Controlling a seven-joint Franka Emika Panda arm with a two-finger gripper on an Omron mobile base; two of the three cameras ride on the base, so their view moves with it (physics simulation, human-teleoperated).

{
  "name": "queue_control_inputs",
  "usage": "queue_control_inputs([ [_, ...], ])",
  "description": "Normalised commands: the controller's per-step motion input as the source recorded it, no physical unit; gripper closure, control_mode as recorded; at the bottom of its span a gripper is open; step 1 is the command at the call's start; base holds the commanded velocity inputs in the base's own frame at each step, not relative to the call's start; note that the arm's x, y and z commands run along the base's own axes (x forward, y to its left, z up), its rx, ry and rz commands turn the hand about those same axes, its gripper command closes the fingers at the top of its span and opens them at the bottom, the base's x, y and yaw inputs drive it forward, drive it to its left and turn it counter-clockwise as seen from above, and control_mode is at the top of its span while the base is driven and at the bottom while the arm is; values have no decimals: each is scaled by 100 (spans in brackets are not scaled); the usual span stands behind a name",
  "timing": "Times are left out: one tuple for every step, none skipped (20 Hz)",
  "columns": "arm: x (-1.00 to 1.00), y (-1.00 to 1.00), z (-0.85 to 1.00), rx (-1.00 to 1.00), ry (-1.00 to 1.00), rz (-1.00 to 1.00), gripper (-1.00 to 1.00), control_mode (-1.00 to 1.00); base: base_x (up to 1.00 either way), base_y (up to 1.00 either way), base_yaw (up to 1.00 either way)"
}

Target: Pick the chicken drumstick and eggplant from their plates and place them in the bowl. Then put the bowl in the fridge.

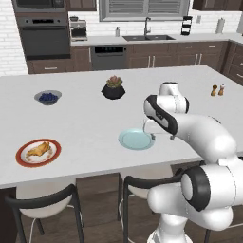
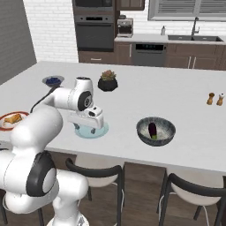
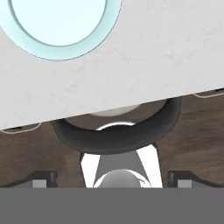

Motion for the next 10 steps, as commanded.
queue_control_inputs([
  [-11, 67, 0, 0, 0, 0, -100, -100, 0, 0, 0],
  [-6, 79, 0, 0, 0, 0, -100, -100, 0, 0, 0],
  [0, 99, -7, 0, 0, 0, -100, -100, 0, 0, 0],
  [0, 100, -14, 0, 0, 0, -100, -100, 0, 0, 0],
  [0, 100, -19, 0, 0, 0, -100, -100, 0, 0, 0],
  [1, 100, -16, 0, 0, 0, -100, -100, 0, 0, 0],
  [4, 100, -16, -1, 0, 0, -100, -100, 0, 0, 0],
  [16, 100, -21, -5, 0, 0, -100, -100, 0, 0, 0],
  [21, 100, -20, 0, -3, 0, -100, -100, 0, 0, 0],
  [29, 100, -14, 0, -5, 0, -100, -100, 0, 0, 0],
])
